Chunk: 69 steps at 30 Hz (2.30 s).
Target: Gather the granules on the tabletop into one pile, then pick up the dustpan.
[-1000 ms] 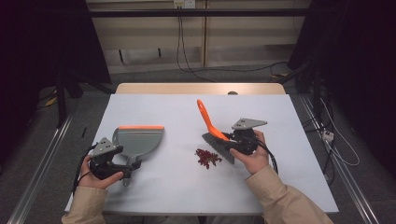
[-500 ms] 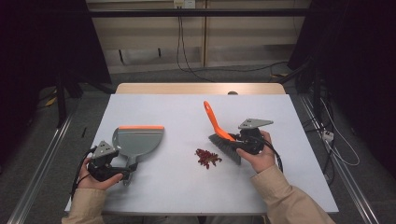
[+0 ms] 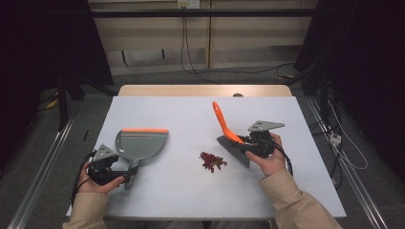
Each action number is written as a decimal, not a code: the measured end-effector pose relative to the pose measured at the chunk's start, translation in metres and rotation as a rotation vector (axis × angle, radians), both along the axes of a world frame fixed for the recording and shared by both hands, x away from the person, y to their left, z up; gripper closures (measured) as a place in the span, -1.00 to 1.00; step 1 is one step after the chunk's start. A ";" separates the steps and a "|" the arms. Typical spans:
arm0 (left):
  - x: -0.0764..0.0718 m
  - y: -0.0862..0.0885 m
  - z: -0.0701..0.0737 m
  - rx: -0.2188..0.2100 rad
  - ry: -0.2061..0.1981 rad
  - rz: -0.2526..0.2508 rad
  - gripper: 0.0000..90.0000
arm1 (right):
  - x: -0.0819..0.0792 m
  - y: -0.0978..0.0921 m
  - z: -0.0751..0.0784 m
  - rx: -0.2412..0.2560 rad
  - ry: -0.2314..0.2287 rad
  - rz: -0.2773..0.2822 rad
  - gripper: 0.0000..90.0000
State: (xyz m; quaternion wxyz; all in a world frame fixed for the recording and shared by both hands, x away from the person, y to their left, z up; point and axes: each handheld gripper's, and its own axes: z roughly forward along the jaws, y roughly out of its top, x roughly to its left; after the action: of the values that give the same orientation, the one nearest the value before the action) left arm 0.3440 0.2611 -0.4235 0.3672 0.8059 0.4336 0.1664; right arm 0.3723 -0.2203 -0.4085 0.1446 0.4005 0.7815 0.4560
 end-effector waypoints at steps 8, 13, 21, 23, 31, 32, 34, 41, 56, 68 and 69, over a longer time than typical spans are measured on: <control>-0.002 0.002 0.004 -0.052 0.001 0.006 -0.70 | 0.002 -0.004 0.002 0.012 -0.003 -0.015 0.58; -0.002 -0.013 0.000 -0.002 0.016 0.035 -0.72 | 0.002 -0.003 0.002 0.009 -0.007 -0.014 0.58; 0.001 -0.003 -0.007 0.026 0.040 0.094 -0.58 | 0.002 -0.003 0.002 0.000 -0.008 -0.014 0.58; 0.002 0.001 -0.006 0.027 0.035 0.093 -0.50 | 0.001 -0.004 0.001 0.002 -0.005 -0.019 0.58; 0.016 -0.008 -0.005 0.035 0.066 0.038 -0.09 | 0.001 -0.005 0.001 0.000 -0.007 -0.022 0.58; 0.018 -0.009 -0.004 0.039 0.077 0.039 -0.08 | 0.001 -0.005 0.001 0.002 -0.004 -0.024 0.58; 0.022 -0.010 -0.005 0.021 0.100 0.034 0.04 | 0.002 -0.006 0.001 0.003 -0.005 -0.027 0.58; 0.029 -0.012 -0.009 0.045 0.123 0.046 0.38 | 0.002 -0.007 0.001 0.000 -0.005 -0.026 0.58; 0.024 -0.007 0.002 -0.031 0.091 -0.011 0.40 | 0.002 -0.009 0.001 0.006 -0.010 -0.033 0.58; 0.003 -0.013 0.018 -0.019 0.074 -0.185 0.40 | 0.003 -0.009 0.002 -0.005 -0.015 -0.050 0.58; 0.002 -0.015 0.019 -0.015 0.079 -0.203 0.40 | 0.004 -0.008 0.002 -0.005 -0.012 -0.050 0.58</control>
State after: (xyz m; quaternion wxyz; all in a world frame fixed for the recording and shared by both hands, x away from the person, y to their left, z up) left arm 0.3459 0.2456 -0.4050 0.3709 0.8488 0.3651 0.0934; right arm 0.3763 -0.2287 -0.4068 0.1616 0.4166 0.7715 0.4529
